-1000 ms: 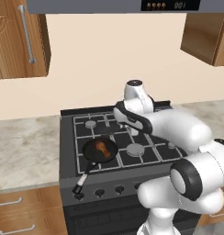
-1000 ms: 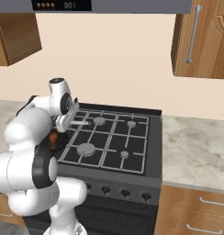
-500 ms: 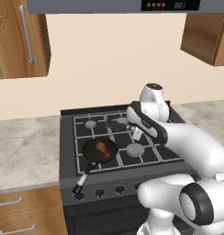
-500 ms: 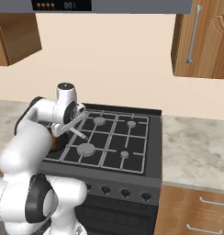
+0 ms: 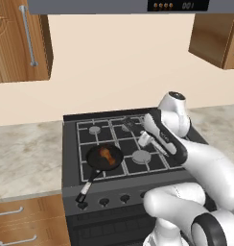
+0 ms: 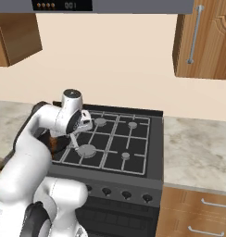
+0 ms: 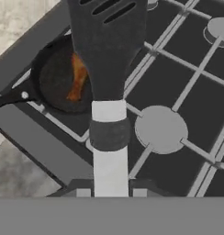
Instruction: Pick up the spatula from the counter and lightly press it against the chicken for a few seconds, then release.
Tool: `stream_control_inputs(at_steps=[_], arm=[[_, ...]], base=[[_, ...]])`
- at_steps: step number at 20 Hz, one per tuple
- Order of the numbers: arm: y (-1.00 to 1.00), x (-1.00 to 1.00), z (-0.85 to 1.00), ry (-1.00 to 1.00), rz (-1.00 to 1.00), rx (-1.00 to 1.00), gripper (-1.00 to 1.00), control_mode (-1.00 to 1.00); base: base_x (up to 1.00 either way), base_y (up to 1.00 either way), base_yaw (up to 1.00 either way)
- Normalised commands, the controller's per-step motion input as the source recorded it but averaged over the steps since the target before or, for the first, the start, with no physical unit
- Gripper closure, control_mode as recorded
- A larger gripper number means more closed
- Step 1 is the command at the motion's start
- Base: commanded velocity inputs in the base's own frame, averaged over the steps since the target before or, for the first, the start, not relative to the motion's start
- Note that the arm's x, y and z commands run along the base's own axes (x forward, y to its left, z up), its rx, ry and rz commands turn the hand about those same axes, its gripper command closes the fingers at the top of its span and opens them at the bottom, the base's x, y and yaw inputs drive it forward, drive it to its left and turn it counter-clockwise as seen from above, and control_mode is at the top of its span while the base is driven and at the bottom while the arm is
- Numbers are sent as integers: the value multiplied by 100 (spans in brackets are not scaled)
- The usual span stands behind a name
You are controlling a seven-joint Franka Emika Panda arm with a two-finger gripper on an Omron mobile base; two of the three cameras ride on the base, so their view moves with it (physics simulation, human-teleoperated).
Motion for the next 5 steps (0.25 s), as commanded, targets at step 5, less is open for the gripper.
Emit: stream_control_inputs(at_steps=[5], arm=[[-22,-12,32,31,-41,24,100,-100]], base=[[0,0,0]])
